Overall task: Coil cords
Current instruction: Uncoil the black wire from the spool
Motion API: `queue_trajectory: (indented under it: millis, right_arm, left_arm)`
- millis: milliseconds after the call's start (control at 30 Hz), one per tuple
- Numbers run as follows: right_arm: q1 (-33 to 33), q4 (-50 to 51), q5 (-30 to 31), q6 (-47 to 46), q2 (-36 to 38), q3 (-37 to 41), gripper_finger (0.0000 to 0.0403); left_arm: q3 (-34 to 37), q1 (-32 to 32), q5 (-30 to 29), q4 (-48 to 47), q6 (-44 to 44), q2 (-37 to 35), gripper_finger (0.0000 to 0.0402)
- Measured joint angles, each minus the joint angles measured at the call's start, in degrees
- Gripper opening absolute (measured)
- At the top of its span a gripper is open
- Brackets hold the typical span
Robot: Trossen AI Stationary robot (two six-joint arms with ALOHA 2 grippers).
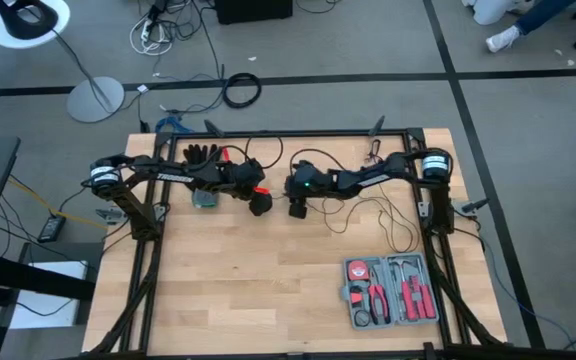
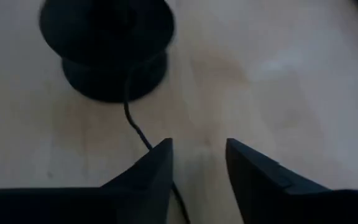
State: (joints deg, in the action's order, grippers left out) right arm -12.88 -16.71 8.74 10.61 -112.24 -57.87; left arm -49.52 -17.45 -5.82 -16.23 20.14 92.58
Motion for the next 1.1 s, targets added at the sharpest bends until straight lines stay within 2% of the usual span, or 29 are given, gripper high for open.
queue_trajectory:
  millis: [167,300,367,533,700,900,1000,1067,1100]
  right_arm:
    - [-0.13,4.46,-4.37,-1.27,-2.96,-2.96,0.0119]
    - [-0.17,8.31,-7.05,-1.4,-1.94,-3.08,0.0036]
    - [-0.39,10.81,-8.75,-1.23,-1.13,-3.08,0.001]
    - [-0.64,20.76,-8.76,-1.52,1.92,-3.1,0.0006]
    - [-0.6,35.56,-8.64,-1.93,5.91,-3.12,0.0003]
    - [0.4,62.94,-8.53,-1.97,10.12,-3.01,0.0001]
    - [1.15,75.94,-2.85,-6.54,11.12,-2.97,0.0001]
    - [1.53,79.42,2.98,-10.98,11.37,-2.97,0.0001]
    - [1.48,78.88,3.76,-11.3,11.68,-2.9,0.0001]
  left_arm:
    - [-0.02,0.0,0.02,-0.21,0.02,0.0,0.0264]
    - [-0.02,0.0,-0.03,0.12,0.02,0.0,0.0264]
    - [-0.02,-0.01,-0.07,0.03,0.01,0.0,0.0264]
    - [-0.02,0.0,-0.11,0.01,-0.17,0.0,0.0264]
    - [-0.02,0.0,-0.22,-0.19,-0.22,0.0,0.0264]
    - [-0.02,0.0,-0.28,-0.72,-0.25,0.0,0.0264]
    - [-0.02,0.0,-0.28,-0.83,-0.24,0.0,0.0264]
    - [-0.02,0.0,-0.26,-0.92,-0.22,0.0,0.0264]
    - [-0.02,0.0,-0.28,-0.84,-0.22,0.0,0.0264]
